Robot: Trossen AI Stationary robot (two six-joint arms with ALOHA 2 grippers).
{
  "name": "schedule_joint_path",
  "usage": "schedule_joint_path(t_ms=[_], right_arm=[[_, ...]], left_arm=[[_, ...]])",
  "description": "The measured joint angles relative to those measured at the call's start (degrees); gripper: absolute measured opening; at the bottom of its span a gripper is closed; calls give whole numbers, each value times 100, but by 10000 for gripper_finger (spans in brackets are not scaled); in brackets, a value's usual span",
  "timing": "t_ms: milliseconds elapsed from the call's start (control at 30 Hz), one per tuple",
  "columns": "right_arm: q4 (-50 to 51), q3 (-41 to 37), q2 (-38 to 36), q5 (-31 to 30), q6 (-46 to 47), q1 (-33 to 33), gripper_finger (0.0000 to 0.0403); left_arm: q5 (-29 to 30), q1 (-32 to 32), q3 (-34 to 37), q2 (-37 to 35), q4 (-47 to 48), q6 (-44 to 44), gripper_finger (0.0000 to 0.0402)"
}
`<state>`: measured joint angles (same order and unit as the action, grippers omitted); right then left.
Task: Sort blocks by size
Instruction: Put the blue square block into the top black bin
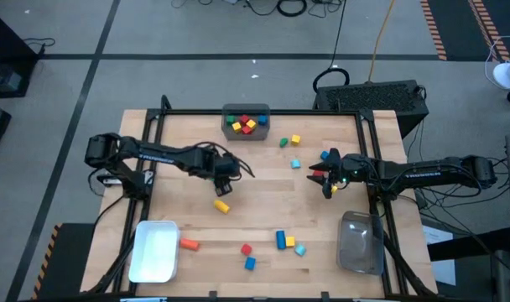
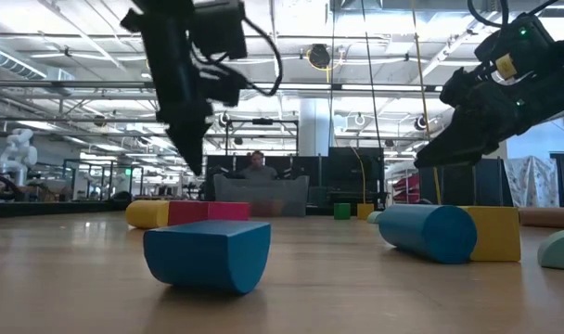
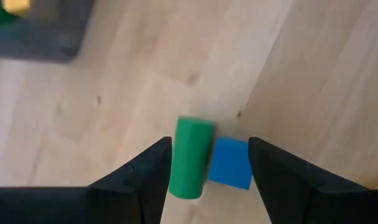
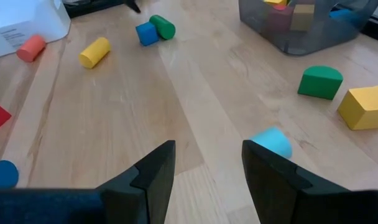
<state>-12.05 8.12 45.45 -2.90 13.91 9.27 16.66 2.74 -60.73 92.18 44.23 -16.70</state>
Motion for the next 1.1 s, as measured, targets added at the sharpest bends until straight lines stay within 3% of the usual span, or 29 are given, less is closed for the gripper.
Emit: schedule_joint_path(t_ms=[400, 700, 1100], right_arm=[[-12, 0, 0, -4, 2, -1, 176], [-9, 0, 0, -4, 2, -2, 176], [-5, 0, 0, -7, 0, -1, 176]], left_arm=[[-264, -22, 947, -33, -984, -73, 215], [-701, -18, 1055, 52, -1061, 267, 215], [-807, -15, 1019, 9, -1528, 517, 215]])
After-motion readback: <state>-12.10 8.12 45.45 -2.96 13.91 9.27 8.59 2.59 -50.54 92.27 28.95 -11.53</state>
